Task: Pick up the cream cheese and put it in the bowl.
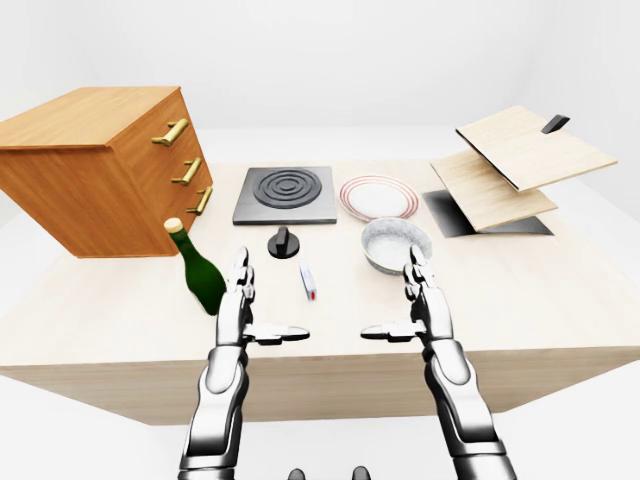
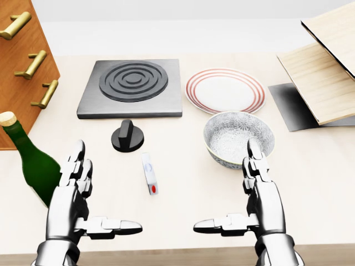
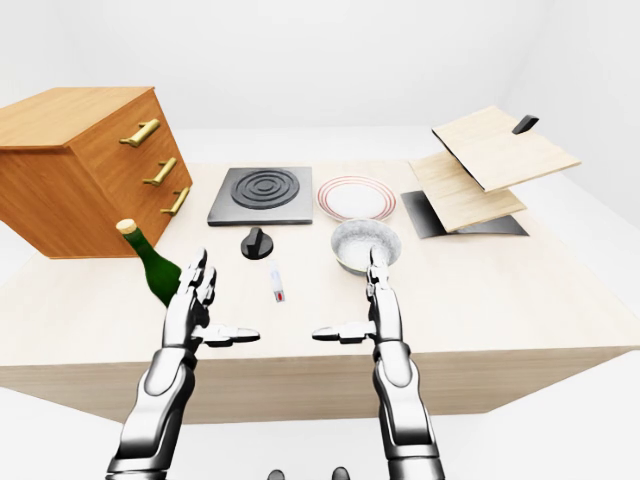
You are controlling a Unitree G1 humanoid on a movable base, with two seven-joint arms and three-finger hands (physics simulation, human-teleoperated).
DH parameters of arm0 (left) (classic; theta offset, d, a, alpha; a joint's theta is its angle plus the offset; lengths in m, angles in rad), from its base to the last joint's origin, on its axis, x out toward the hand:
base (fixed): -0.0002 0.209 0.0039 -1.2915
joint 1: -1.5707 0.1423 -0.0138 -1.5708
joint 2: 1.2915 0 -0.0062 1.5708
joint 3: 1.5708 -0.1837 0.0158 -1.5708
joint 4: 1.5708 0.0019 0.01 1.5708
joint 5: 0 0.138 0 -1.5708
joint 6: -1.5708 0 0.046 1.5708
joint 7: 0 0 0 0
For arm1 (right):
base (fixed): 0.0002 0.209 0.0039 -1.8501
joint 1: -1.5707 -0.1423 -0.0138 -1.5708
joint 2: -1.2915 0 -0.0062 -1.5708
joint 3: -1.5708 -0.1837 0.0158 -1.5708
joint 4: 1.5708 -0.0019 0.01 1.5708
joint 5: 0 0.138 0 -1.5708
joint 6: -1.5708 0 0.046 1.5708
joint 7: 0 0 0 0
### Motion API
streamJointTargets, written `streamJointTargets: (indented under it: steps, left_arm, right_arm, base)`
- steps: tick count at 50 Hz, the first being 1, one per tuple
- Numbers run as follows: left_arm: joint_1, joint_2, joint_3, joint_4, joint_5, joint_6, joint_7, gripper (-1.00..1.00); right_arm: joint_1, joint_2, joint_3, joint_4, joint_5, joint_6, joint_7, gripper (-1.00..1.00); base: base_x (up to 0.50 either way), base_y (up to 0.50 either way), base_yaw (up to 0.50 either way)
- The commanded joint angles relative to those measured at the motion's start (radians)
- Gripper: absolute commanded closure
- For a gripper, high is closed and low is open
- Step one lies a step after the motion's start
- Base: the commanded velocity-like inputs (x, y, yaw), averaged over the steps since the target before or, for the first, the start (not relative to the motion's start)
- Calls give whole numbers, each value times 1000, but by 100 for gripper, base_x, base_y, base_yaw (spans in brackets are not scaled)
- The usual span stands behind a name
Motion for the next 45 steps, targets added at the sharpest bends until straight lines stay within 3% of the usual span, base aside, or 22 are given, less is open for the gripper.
streamJointTargets:
  steps: [1, 14, 20, 24, 29, 45]
  left_arm:
    - [22, 12, 31, -127, -14, 63, -33, -100]
    - [60, 6, 25, -165, -5, 63, -39, -100]
    - [48, 6, 23, -118, 3, 33, -34, -100]
    - [54, 6, 22, -134, -3, 43, -36, -100]
    - [53, 5, 18, -119, 2, 32, -37, -100]
    - [52, 6, 19, -115, -2, 34, -40, -100]
  right_arm:
    - [8, -7, -7, -28, -12, 31, 29, -100]
    - [10, -6, -11, -43, -19, 62, 12, -100]
    - [7, -7, -13, -34, -15, 64, 14, -100]
    - [12, -5, -9, -38, -20, 61, 13, -100]
    - [9, -5, -7, -30, -18, 58, 16, -100]
    - [16, -6, -6, -51, -19, 66, 24, -100]
  base:
    - [0, 0, 0]
    - [0, 0, 0]
    - [0, 0, 0]
    - [0, -30, 0]
    - [0, -30, 0]
    - [0, -33, 0]
